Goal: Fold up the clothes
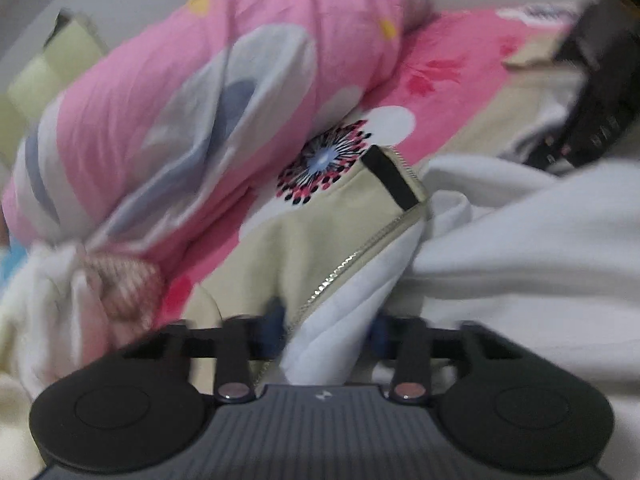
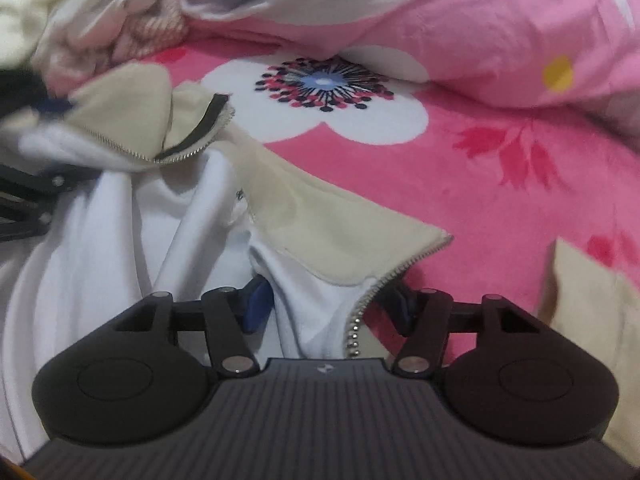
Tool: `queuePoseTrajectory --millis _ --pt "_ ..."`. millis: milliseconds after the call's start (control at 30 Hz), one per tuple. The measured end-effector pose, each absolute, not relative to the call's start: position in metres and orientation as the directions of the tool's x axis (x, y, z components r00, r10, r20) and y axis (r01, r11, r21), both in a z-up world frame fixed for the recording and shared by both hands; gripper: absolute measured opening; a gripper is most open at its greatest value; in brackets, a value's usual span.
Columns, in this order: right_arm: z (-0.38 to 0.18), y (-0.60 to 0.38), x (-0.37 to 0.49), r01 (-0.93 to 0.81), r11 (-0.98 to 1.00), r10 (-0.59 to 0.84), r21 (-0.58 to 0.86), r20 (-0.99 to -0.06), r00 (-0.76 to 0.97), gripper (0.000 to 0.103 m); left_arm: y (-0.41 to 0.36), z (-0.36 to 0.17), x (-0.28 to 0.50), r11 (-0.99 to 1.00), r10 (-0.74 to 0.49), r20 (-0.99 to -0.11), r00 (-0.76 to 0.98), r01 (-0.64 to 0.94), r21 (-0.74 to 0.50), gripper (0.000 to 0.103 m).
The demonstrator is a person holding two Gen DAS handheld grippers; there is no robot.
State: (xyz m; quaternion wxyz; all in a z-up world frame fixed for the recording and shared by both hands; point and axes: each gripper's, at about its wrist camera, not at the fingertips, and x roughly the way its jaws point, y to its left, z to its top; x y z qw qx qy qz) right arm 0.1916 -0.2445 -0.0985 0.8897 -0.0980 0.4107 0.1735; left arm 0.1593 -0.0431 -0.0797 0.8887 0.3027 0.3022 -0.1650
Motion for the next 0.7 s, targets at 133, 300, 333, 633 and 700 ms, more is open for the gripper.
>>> queuePoseTrajectory --millis 133,300,333,633,700 --pt "-0.089 -0.223 0.175 -0.382 0.901 0.141 -0.206 -0.694 0.706 0.008 -0.028 -0.054 0.158 0.823 -0.141 -0.579 0.803 0.421 0.382 0.018" --pt "-0.057 -0.229 0.177 -0.218 0.877 -0.039 -0.428 -0.517 0.855 0.005 -0.022 -0.018 0.16 0.852 -0.118 -0.456 0.882 0.326 0.41 0.008" --pt "-0.048 -0.237 0.182 -0.174 0.883 -0.071 -0.437 -0.489 0.869 0.005 -0.021 -0.012 0.163 0.857 -0.1 -0.423 0.9 0.294 0.423 0.008" --pt "0.001 -0.288 0.256 0.063 0.842 -0.261 -0.536 -0.304 0.916 0.004 -0.002 0.021 0.219 0.926 0.007 -0.313 0.95 0.112 0.362 0.008" --pt "0.008 -0.289 0.271 0.098 0.817 -0.287 -0.569 -0.253 0.924 0.004 0.001 0.027 0.229 0.931 0.025 -0.285 0.958 0.082 0.355 0.008"
